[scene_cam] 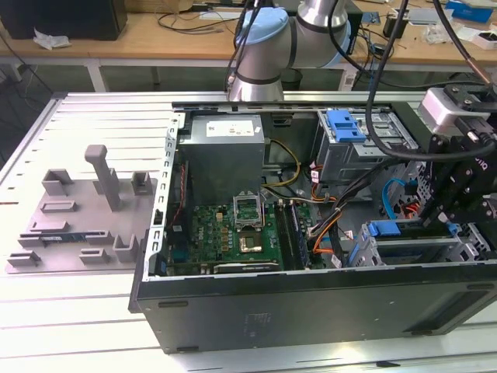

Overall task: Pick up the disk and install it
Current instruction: 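Insert the first disk wire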

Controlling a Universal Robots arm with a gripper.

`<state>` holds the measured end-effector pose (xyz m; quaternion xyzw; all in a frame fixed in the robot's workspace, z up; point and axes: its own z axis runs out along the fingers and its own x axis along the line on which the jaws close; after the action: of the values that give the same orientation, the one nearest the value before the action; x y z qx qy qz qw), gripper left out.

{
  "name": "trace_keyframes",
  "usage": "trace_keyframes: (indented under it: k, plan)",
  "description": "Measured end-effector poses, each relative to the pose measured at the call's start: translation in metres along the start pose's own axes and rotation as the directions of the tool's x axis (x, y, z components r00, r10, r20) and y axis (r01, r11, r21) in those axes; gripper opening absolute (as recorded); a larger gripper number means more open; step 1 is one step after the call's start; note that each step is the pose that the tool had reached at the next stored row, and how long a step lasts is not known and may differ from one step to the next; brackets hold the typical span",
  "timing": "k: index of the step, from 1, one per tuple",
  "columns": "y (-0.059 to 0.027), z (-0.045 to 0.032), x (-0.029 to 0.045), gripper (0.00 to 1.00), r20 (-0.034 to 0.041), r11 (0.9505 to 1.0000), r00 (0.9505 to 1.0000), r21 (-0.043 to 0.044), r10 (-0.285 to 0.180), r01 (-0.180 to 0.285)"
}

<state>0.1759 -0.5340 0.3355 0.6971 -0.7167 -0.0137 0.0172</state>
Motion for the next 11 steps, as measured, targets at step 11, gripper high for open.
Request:
trace_keyframes:
  k: [11]
  plan:
    - [0.0015,-0.0321,-0.0003,0.24,-0.0057,1.0000,1.0000,0.0006,0.000,0.000]
